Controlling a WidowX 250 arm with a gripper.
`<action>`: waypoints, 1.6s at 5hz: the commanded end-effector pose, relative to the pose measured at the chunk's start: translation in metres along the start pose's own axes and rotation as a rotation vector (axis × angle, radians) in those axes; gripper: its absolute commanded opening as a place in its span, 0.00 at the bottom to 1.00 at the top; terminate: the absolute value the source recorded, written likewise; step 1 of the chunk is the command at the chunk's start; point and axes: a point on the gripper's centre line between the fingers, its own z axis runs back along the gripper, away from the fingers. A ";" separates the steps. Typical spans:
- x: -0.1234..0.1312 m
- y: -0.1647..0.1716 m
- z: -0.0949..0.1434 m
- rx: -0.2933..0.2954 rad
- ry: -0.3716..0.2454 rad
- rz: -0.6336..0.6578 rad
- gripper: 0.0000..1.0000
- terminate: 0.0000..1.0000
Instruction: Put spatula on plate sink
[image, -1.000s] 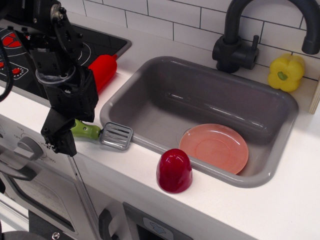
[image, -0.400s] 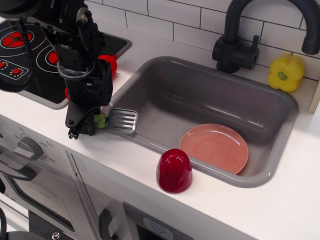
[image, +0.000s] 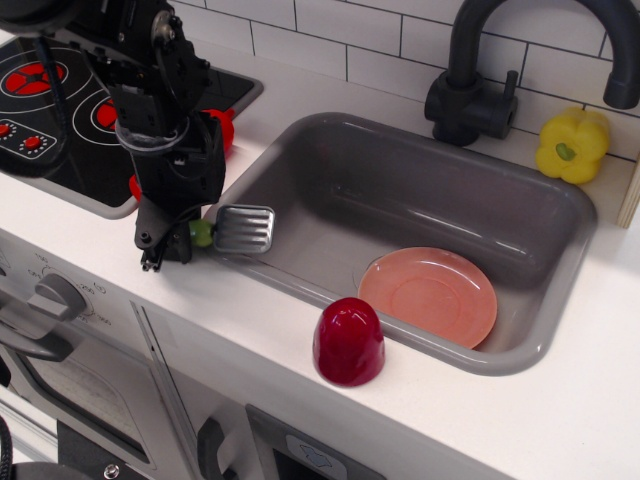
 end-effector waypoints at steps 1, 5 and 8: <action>0.027 0.020 0.035 -0.093 -0.081 0.103 0.00 0.00; 0.107 0.033 0.003 -0.098 -0.021 0.312 0.00 0.00; 0.131 0.013 -0.025 -0.146 0.040 0.246 0.00 0.00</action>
